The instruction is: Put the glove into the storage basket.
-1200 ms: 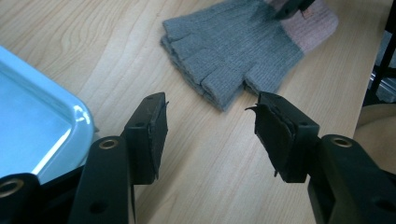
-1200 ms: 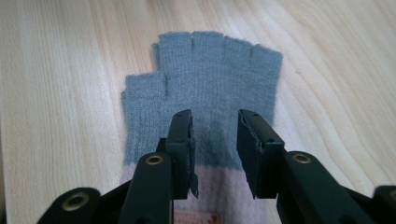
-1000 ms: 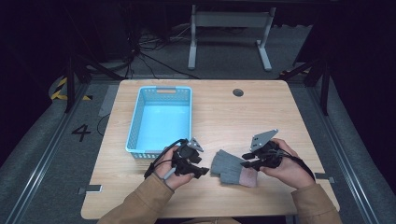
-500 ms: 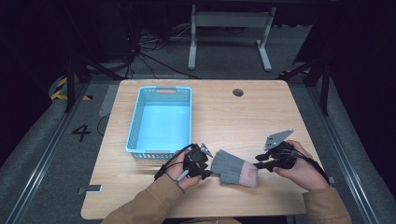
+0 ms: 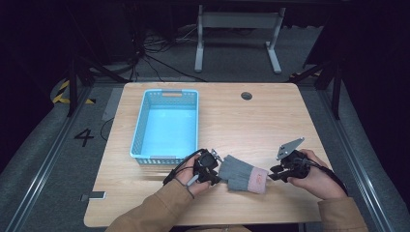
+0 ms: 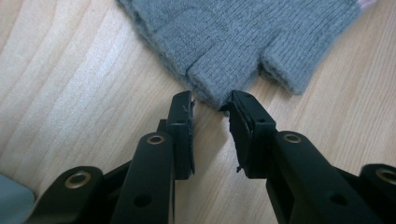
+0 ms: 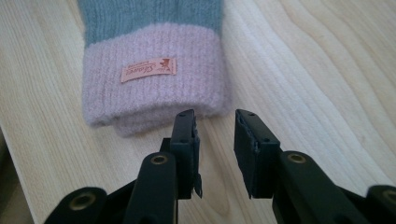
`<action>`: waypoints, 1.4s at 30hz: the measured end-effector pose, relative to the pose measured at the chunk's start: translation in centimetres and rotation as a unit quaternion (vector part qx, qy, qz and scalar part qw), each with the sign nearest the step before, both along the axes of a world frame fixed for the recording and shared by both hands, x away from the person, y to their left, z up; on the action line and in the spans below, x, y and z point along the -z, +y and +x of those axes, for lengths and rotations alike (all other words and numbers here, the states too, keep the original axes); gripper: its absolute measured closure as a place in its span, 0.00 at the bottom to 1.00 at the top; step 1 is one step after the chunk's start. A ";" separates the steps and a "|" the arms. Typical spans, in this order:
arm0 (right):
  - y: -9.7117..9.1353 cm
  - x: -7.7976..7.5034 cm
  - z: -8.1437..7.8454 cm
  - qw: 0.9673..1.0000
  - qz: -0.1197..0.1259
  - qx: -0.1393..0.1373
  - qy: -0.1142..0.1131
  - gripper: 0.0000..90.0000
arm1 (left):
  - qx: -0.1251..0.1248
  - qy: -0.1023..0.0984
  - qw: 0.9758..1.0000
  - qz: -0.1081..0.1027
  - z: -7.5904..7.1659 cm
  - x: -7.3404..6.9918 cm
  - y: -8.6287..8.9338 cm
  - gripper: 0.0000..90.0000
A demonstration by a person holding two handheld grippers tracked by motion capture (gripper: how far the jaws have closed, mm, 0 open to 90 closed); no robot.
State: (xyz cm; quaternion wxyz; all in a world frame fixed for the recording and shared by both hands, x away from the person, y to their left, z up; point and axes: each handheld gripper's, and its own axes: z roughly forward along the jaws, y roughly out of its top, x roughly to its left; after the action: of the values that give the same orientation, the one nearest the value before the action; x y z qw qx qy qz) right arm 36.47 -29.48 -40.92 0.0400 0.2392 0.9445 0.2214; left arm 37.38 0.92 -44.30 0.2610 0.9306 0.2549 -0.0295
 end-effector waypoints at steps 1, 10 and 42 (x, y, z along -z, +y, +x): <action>0.0 0.0 0.0 1.000 0.000 0.000 0.000 0.77 | 0.000 0.000 1.000 0.000 0.0 0.0 0.0 0.79; 0.7 0.5 0.1 1.000 -0.002 -0.014 -0.003 0.81 | 0.006 0.000 1.000 0.001 0.0 0.0 -0.4 0.94; 1.1 0.7 0.5 0.999 -0.023 -0.008 -0.030 0.96 | 0.055 -0.029 0.998 0.010 -2.6 -1.5 -0.9 1.00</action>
State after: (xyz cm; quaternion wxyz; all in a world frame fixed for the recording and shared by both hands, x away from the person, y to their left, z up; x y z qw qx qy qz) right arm 37.00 -28.38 -41.65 0.0718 0.2235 0.9498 0.2067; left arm 34.79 0.03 -42.75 0.2572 0.9462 0.1959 -0.0139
